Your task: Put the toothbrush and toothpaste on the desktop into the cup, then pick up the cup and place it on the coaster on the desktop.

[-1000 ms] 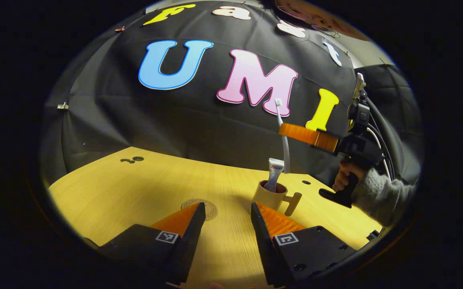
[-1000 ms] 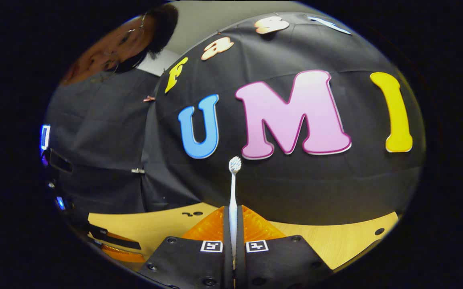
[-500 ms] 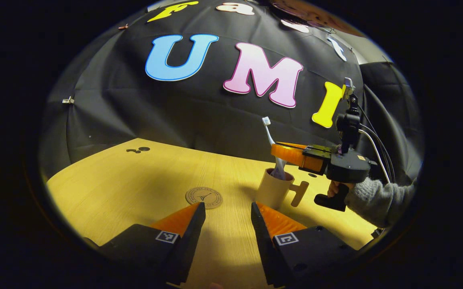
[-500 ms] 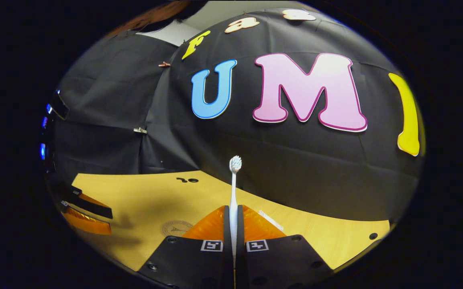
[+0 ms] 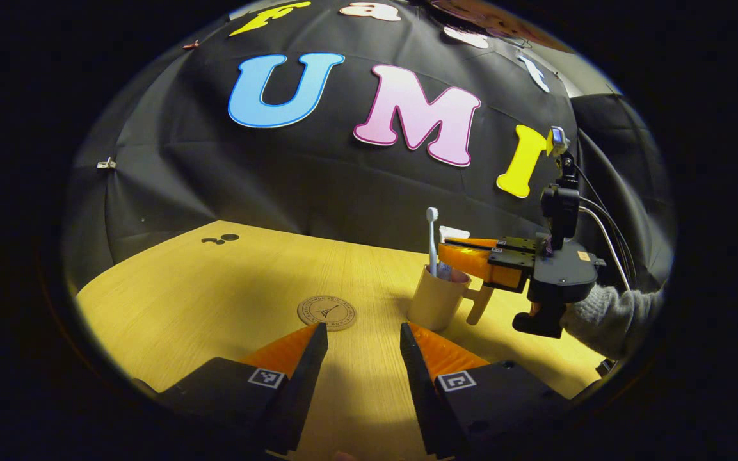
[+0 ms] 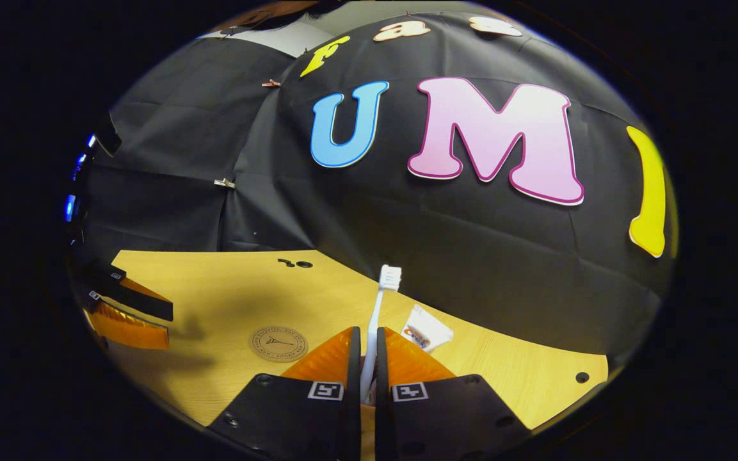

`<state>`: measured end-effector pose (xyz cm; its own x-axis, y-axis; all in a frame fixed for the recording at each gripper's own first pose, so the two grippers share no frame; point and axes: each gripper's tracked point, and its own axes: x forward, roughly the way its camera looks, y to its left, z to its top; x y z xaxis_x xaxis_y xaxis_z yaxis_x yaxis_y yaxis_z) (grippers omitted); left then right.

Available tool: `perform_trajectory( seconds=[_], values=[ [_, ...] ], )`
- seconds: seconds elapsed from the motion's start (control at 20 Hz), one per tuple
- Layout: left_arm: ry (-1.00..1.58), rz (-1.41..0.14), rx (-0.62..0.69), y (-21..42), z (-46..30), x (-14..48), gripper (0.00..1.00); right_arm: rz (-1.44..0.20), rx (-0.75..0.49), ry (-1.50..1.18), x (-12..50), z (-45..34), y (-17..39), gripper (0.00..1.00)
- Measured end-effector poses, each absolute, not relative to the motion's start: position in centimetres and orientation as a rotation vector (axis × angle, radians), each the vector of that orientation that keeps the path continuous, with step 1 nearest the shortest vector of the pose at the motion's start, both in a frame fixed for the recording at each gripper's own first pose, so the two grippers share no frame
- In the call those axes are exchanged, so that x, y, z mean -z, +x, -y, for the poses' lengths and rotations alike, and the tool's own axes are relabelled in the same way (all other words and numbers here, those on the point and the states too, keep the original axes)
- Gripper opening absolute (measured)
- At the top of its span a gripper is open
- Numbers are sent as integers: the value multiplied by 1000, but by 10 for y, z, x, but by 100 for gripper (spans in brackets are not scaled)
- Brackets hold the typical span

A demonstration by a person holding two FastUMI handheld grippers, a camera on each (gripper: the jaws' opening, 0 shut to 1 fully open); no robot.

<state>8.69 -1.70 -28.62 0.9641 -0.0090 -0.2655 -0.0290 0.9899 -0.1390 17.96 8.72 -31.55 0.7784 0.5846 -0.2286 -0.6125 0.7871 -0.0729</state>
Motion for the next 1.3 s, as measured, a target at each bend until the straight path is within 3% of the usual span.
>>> perform_trajectory(
  seconds=[0.3,0.65,0.9,1.3],
  values=[
    [-126,-287,12,87,10,285,72,-331,-653,-119,303,-50,154,20],
    [-116,-293,53,86,6,282,72,-714,-690,-209,314,1,130,45],
    [-118,-292,44,81,-6,284,72,-1023,-783,-336,361,9,106,47],
    [-121,-304,-16,68,-44,297,72,-1142,-813,-454,408,-17,121,51]
  ],
)
